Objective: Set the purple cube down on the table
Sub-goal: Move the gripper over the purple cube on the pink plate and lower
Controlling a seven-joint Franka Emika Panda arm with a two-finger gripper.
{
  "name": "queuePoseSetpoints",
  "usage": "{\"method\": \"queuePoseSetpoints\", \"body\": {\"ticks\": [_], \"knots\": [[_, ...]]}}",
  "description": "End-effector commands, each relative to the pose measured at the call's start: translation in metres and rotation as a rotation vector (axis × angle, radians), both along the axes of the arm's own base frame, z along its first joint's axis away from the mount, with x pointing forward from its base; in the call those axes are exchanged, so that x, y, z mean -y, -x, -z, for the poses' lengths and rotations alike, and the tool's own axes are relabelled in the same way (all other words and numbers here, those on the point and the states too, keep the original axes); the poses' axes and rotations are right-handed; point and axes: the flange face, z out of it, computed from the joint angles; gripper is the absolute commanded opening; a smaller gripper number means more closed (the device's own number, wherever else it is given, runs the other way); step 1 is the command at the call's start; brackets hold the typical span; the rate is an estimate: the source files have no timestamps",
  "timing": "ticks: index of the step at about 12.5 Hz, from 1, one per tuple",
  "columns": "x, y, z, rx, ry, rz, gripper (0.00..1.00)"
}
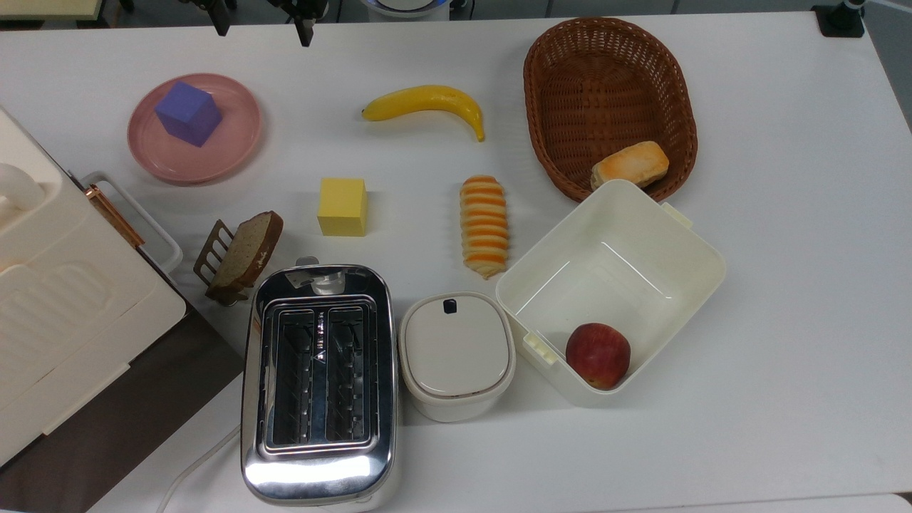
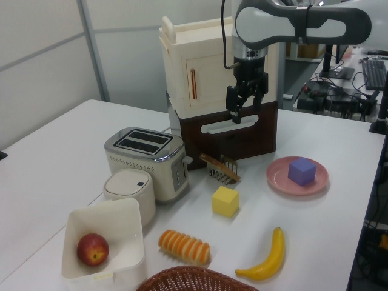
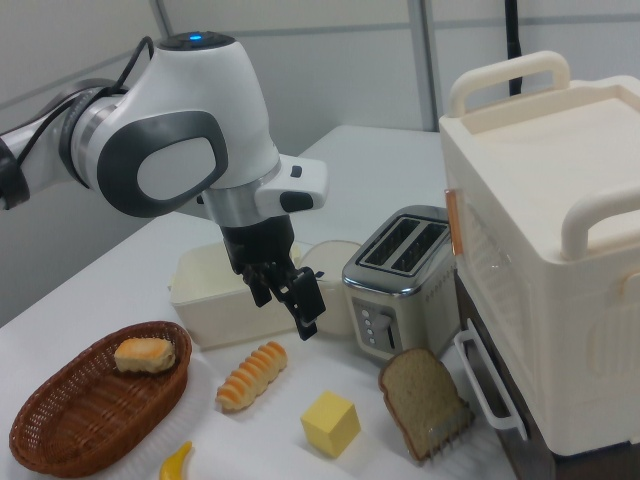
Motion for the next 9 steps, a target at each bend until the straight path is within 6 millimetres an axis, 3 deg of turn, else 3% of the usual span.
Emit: {"method": "queuePoseSetpoints", "body": {"ticks": [1,9], "knots": [[-0.0133,-0.0044,0.0143,-0.08,0.069,-0.054,1.0],[-0.0153,-0.0013,0.0098,-0.075,0.057,-0.047,1.0]]}}
